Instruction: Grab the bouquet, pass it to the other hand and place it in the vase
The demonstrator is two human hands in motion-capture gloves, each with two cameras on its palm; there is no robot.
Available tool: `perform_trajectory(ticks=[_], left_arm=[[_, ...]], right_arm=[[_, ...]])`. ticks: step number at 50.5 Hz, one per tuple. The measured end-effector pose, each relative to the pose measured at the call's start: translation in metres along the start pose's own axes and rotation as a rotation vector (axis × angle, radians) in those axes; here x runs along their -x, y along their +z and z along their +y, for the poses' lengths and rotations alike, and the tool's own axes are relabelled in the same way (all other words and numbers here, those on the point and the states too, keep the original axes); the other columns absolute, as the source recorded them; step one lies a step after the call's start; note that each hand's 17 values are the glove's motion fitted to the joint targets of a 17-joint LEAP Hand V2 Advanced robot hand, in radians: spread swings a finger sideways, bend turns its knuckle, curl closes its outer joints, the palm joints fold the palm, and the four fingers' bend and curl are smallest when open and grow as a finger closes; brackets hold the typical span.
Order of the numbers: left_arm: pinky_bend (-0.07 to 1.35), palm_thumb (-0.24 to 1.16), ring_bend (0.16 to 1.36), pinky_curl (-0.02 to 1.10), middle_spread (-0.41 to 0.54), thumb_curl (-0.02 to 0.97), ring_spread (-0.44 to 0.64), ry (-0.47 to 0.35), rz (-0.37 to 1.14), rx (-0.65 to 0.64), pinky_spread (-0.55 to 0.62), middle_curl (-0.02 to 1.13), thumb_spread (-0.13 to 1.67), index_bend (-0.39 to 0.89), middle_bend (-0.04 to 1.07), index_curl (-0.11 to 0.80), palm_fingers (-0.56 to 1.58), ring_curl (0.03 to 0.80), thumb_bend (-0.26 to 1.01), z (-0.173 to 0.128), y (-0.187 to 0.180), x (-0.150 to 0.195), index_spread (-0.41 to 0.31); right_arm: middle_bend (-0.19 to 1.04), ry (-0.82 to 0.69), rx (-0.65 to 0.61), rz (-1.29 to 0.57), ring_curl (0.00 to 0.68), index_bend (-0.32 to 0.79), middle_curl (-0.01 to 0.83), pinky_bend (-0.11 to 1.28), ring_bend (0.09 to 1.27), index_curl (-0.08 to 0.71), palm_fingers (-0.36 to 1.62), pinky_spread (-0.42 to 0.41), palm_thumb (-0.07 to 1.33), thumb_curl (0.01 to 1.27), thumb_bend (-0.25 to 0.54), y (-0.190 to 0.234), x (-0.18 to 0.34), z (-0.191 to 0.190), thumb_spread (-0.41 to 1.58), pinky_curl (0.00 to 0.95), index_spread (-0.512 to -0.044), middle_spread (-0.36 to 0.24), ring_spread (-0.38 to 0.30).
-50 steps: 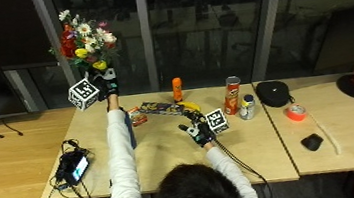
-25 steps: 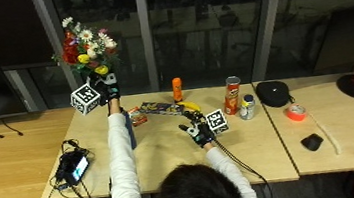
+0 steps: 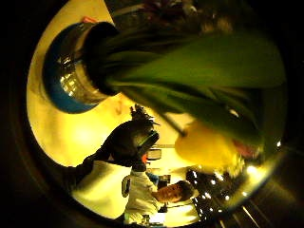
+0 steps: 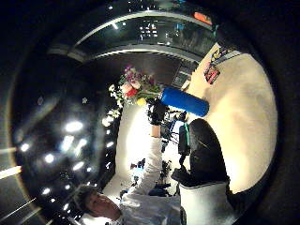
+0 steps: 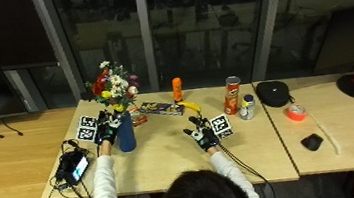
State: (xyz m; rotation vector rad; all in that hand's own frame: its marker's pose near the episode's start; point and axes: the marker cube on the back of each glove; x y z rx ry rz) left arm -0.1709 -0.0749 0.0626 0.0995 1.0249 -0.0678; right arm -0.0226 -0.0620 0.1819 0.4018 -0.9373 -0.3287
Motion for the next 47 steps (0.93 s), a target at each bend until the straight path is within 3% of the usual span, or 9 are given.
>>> perform_trajectory(ticks=[3,7,12,21,25,29,34,39,47], left_arm=[[0.31,0.25,0.49,0.31,0.325,0.533,0.36,-0.010,0.035,0.005,0.39,0.32,0.75,0.08,0.21,0.346,-0.16,0.321,-0.04,0.003,0.009,0.012,0.137],[0.29,0.27,0.49,0.30,0.371,0.503,0.41,0.110,-0.047,-0.117,0.43,0.31,0.78,0.10,0.19,0.320,-0.13,0.310,-0.03,-0.013,0.012,0.025,0.155],[0.27,0.29,0.50,0.30,0.388,0.474,0.44,-0.059,-0.066,-0.102,0.46,0.32,0.81,0.11,0.20,0.297,-0.08,0.305,-0.03,-0.006,0.016,0.034,0.160],[0.26,0.33,0.51,0.30,0.396,0.433,0.46,0.403,-0.065,-0.252,0.47,0.32,0.83,0.11,0.20,0.271,-0.05,0.301,-0.03,-0.024,0.011,0.021,0.166],[0.25,0.34,0.51,0.30,0.398,0.419,0.46,0.455,-0.046,-0.305,0.47,0.33,0.84,0.12,0.20,0.266,-0.05,0.299,-0.03,-0.031,0.008,0.023,0.167],[0.25,0.34,0.51,0.30,0.398,0.407,0.46,0.573,0.119,-0.196,0.46,0.33,0.85,0.12,0.20,0.260,-0.05,0.296,-0.03,-0.019,0.011,0.012,0.167],[0.25,0.35,0.51,0.30,0.398,0.393,0.47,0.447,0.029,-0.328,0.46,0.34,0.85,0.12,0.20,0.252,-0.05,0.293,-0.03,-0.022,0.001,0.017,0.168],[0.25,0.36,0.51,0.31,0.398,0.384,0.47,0.611,-0.002,-0.432,0.45,0.34,0.86,0.12,0.20,0.244,-0.05,0.290,-0.03,-0.037,-0.003,0.022,0.163],[0.23,0.36,0.52,0.31,0.391,0.372,0.46,0.264,0.006,-0.328,0.45,0.35,0.86,0.13,0.22,0.237,-0.03,0.287,-0.03,-0.026,0.001,0.029,0.156]], right_arm=[[0.18,0.067,0.015,0.026,0.301,0.16,0.343,0.23,0.26,0.305,0.54,0.279,0.74,0.46,-0.018,0.000,-0.002,0.006,1.08,0.351,-0.311,-0.060,0.001],[0.18,0.036,0.019,0.028,0.301,0.16,0.342,0.22,0.26,0.308,0.54,0.278,0.75,0.46,-0.018,0.002,-0.004,0.005,1.08,0.350,-0.308,-0.058,0.003],[0.18,0.073,0.088,-0.039,0.302,0.16,0.340,0.22,0.25,0.312,0.55,0.277,0.75,0.46,-0.020,0.003,0.003,0.012,1.08,0.349,-0.308,-0.055,0.010],[0.18,-0.064,-0.017,0.078,0.304,0.16,0.337,0.21,0.25,0.316,0.55,0.277,0.76,0.47,-0.019,0.003,-0.021,-0.006,1.08,0.350,-0.307,-0.048,0.014],[0.18,-0.047,-0.001,0.062,0.305,0.16,0.336,0.21,0.25,0.317,0.55,0.277,0.76,0.47,-0.020,0.001,-0.015,-0.003,1.08,0.351,-0.307,-0.046,0.014],[0.18,-0.017,0.051,-0.022,0.306,0.16,0.334,0.21,0.25,0.318,0.54,0.277,0.76,0.47,-0.020,-0.001,0.001,0.006,1.08,0.352,-0.307,-0.046,0.015],[0.18,0.176,0.135,-0.071,0.307,0.16,0.332,0.21,0.25,0.319,0.55,0.277,0.76,0.47,-0.020,-0.005,0.012,0.020,1.08,0.352,-0.307,-0.046,0.015],[0.18,0.030,0.055,0.005,0.308,0.16,0.333,0.21,0.25,0.319,0.55,0.277,0.77,0.47,-0.018,-0.003,-0.003,0.004,1.08,0.352,-0.303,-0.045,0.015],[0.18,-0.005,0.085,-0.065,0.308,0.16,0.332,0.21,0.24,0.318,0.55,0.277,0.77,0.47,-0.019,-0.001,0.007,0.002,1.07,0.352,-0.301,-0.045,0.015]])
